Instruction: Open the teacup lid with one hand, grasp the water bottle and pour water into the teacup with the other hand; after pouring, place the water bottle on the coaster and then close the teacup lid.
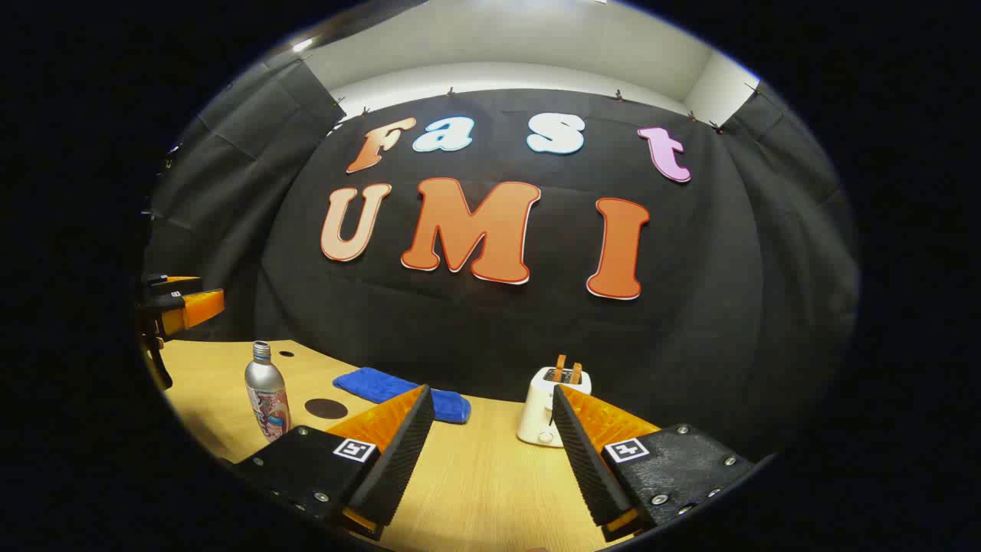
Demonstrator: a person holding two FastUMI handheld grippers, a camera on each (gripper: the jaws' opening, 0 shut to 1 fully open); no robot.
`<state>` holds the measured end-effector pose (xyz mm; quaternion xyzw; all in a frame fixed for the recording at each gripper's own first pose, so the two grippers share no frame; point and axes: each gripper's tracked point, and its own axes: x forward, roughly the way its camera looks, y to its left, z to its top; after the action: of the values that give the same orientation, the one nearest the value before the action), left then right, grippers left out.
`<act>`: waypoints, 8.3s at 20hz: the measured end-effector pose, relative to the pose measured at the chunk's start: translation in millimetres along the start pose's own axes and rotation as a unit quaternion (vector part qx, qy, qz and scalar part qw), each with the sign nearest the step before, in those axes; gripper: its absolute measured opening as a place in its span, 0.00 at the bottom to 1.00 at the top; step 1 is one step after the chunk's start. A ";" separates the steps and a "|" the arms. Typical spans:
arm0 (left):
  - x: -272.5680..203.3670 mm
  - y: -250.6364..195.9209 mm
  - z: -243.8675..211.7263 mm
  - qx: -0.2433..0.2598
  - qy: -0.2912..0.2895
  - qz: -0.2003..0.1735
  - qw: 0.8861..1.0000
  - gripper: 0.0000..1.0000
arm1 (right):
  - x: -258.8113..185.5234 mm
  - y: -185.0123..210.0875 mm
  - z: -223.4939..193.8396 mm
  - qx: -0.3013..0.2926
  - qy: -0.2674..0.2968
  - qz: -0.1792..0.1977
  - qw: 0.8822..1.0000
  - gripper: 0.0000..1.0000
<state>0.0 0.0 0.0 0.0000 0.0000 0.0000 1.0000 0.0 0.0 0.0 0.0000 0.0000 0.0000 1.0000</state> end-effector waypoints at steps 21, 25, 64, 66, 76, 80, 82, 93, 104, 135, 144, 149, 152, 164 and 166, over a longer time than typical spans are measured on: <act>-7.7 -12.4 1.5 -0.013 0.021 -0.009 1.000 0.99 | 1.8 53.2 9.1 0.024 0.012 0.058 0.998 0.94; -7.9 -16.7 -13.1 -0.026 0.039 -0.018 0.999 0.99 | 2.8 67.1 -1.8 0.022 0.025 0.078 0.996 0.94; -23.3 -22.4 -57.8 -0.002 0.100 -0.045 0.994 1.00 | 47.0 185.7 -145.4 0.039 0.164 0.220 0.961 0.46; -22.5 -25.5 -61.9 -0.004 0.104 -0.048 0.993 1.00 | 45.5 189.4 -143.6 0.037 0.160 0.226 0.960 0.36; -13.0 -65.4 -107.5 -0.002 0.146 -0.091 0.985 1.00 | 44.7 165.8 -110.6 0.080 0.137 0.220 0.963 0.24; -7.3 -74.0 -133.3 0.005 0.183 -0.099 0.978 1.00 | 40.7 139.4 -97.5 0.076 0.121 0.206 0.968 0.24; -3.2 -75.5 -139.1 0.006 0.190 -0.099 0.977 1.00 | 37.8 125.3 -88.5 0.078 0.113 0.198 0.971 0.24; 14.0 -85.0 -181.1 -0.029 0.245 -0.089 0.965 1.00 | 21.4 64.9 -64.8 0.081 0.083 0.159 0.980 0.24; 23.8 -80.4 -167.6 0.059 0.223 -0.080 0.970 0.82 | 3.3 23.8 -62.9 0.065 0.072 0.136 0.986 0.24; 38.5 -67.0 -105.7 0.656 0.062 -0.085 0.748 0.82 | -28.5 -48.4 -68.3 0.077 0.060 0.072 0.993 0.24; 49.4 -83.9 -110.0 0.739 0.047 -0.118 0.662 0.85 | -32.9 -53.5 -69.3 0.074 0.062 0.072 0.993 0.24; 50.5 -83.8 -107.4 0.761 0.048 -0.127 0.634 0.88 | -33.0 -56.1 -70.6 0.069 0.064 0.071 0.993 0.24; 52.0 -81.9 -108.3 0.770 0.050 -0.130 0.623 0.85 | -34.9 -55.8 -70.1 0.073 0.061 0.073 0.993 0.24; 60.4 -91.6 -83.3 0.808 0.010 -0.122 0.577 0.82 | -38.8 -51.0 -80.7 0.064 0.071 0.075 0.993 0.24; 61.7 -94.5 -79.7 0.812 0.004 -0.121 0.570 0.82 | -39.0 -50.5 -80.4 0.065 0.070 0.076 0.992 0.24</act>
<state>61.7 -94.5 -79.7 0.8124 0.0036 -0.1209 0.5705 -39.0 -50.5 -80.4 0.0648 0.0702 0.0764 0.9925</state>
